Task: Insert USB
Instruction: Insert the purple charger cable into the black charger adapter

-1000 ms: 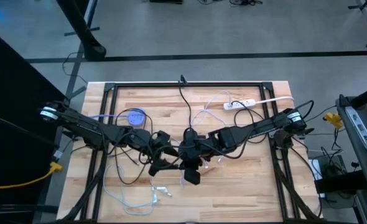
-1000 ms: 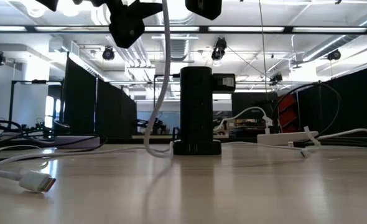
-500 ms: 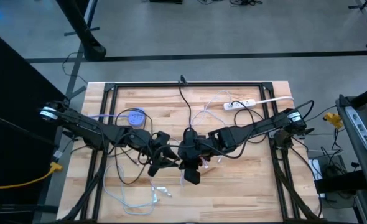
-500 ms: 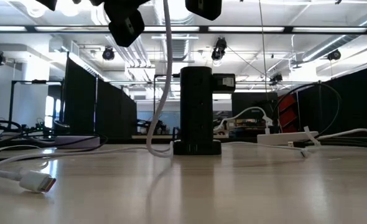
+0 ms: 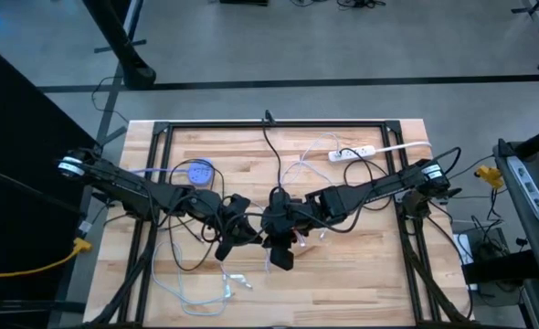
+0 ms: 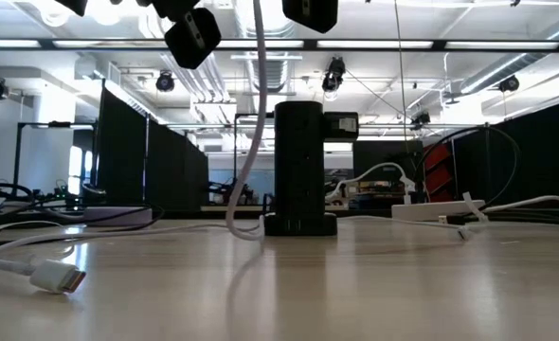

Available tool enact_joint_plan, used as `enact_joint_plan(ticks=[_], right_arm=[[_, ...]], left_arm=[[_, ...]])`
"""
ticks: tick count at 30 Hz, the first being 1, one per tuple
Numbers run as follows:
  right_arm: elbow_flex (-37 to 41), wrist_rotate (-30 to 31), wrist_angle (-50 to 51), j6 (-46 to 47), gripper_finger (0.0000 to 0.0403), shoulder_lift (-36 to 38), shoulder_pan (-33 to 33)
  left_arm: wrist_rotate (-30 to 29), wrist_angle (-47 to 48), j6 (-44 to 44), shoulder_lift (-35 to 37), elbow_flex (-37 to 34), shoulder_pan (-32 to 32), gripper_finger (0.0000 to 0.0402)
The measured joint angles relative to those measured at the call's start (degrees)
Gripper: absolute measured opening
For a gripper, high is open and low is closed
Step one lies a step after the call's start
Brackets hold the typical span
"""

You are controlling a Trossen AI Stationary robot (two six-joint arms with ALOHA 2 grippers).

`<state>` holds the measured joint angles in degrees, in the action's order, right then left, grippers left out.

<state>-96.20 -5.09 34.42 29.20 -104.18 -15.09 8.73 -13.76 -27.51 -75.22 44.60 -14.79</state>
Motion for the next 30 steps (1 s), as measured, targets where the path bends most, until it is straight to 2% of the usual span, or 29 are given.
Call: enact_joint_plan(ticks=[3,7,13,16,18,21,23,26,30], right_arm=[[0.02,0.05,-0.69,-0.99,0.0012,0.00,-0.06],[0.04,0.17,-1.96,-0.63,0.0058,0.00,-0.15],[0.04,0.64,-1.90,3.82,0.0121,0.31,0.00],[0.03,1.62,-0.85,6.40,0.0137,1.69,0.01],[-0.04,4.41,1.30,9.72,0.0139,3.12,-0.21],[-0.04,10.68,5.53,12.17,0.0135,5.72,-1.08],[-0.04,17.44,6.91,12.05,0.0127,7.53,-2.50],[-0.04,31.22,5.88,9.91,0.0115,10.33,-6.18],[-0.07,52.57,-0.55,2.38,0.0100,11.39,-12.20]], left_arm=[[0.28,0.09,0.07,0.06,0.02,0.00,0.0004],[0.18,0.21,0.05,0.15,0.04,-0.04,0.0003],[-1.91,1.49,0.19,1.26,0.04,0.02,0.0003],[-3.84,2.44,1.05,2.74,0.02,0.07,0.0003],[-4.63,2.60,2.02,4.06,-0.02,0.07,0.0003],[-5.59,2.44,3.35,6.93,-0.02,0.05,0.0003],[-6.85,2.41,5.27,9.07,-0.07,0.04,0.0003],[-10.24,2.08,7.82,12.82,-0.40,-0.02,0.0003],[-15.34,-3.70,11.49,17.51,-1.76,-0.10,0.0003]])
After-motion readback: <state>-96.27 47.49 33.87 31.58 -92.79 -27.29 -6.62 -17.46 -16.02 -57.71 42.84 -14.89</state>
